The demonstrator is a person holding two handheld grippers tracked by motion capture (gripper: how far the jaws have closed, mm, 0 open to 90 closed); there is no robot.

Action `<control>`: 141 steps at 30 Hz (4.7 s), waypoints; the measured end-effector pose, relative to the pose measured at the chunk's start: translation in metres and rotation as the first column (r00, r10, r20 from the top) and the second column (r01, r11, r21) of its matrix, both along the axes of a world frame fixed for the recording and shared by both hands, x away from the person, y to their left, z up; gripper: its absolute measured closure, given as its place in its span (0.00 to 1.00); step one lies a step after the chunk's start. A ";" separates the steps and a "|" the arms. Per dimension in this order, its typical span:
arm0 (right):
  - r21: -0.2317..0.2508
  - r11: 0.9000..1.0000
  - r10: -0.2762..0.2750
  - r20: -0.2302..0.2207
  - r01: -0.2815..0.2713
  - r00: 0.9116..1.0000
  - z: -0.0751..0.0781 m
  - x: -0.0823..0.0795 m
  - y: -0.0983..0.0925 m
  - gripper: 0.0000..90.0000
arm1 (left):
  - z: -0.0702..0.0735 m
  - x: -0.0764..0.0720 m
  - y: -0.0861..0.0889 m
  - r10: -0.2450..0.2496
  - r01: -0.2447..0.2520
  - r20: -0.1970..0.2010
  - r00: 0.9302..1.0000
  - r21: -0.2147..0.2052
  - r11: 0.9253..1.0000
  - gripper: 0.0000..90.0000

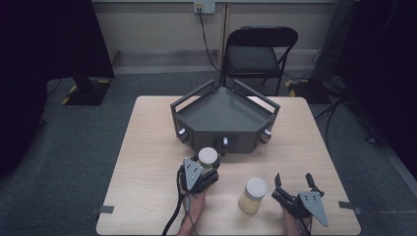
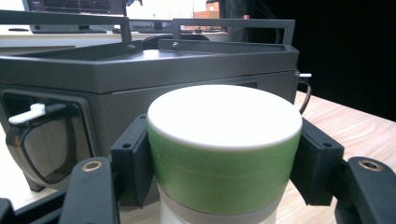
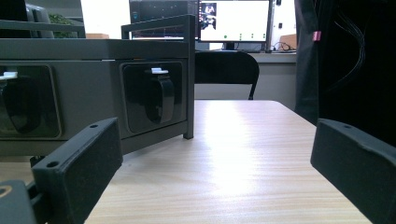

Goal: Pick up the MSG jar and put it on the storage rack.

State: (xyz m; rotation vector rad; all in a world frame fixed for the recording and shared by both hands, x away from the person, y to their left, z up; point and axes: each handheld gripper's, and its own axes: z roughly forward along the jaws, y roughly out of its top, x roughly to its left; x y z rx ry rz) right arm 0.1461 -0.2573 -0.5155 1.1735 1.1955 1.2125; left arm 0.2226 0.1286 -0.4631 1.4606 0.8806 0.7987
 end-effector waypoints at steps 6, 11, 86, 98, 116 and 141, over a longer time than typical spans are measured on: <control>0.000 1.000 0.000 0.000 0.000 1.000 0.000 0.000 0.000 0.01 | 0.002 -0.001 0.004 -0.019 0.019 0.013 1.000 0.004 1.000 0.37; -0.001 1.000 0.000 0.000 0.000 1.000 0.000 0.000 0.000 0.01 | 0.006 -0.001 0.007 -0.053 0.053 0.025 0.998 0.010 0.999 0.37; -0.001 1.000 0.007 0.002 -0.007 1.000 0.000 -0.001 -0.001 0.01 | 0.130 0.119 -0.015 0.127 -0.129 -0.022 0.992 -0.065 0.990 0.37; -0.001 1.000 0.007 0.001 -0.007 1.000 0.000 0.000 -0.001 0.01 | 0.131 0.127 -0.022 0.103 -0.102 -0.037 0.994 0.034 0.994 0.37; -0.001 1.000 0.005 0.001 -0.005 1.000 0.000 -0.001 -0.001 0.01 | 0.125 0.123 -0.027 0.146 -0.146 -0.037 0.989 0.002 0.989 0.37; -0.003 1.000 0.009 0.002 -0.009 1.000 0.000 -0.001 -0.001 0.01 | 0.127 0.125 -0.025 0.146 -0.145 -0.028 0.989 0.042 0.989 0.06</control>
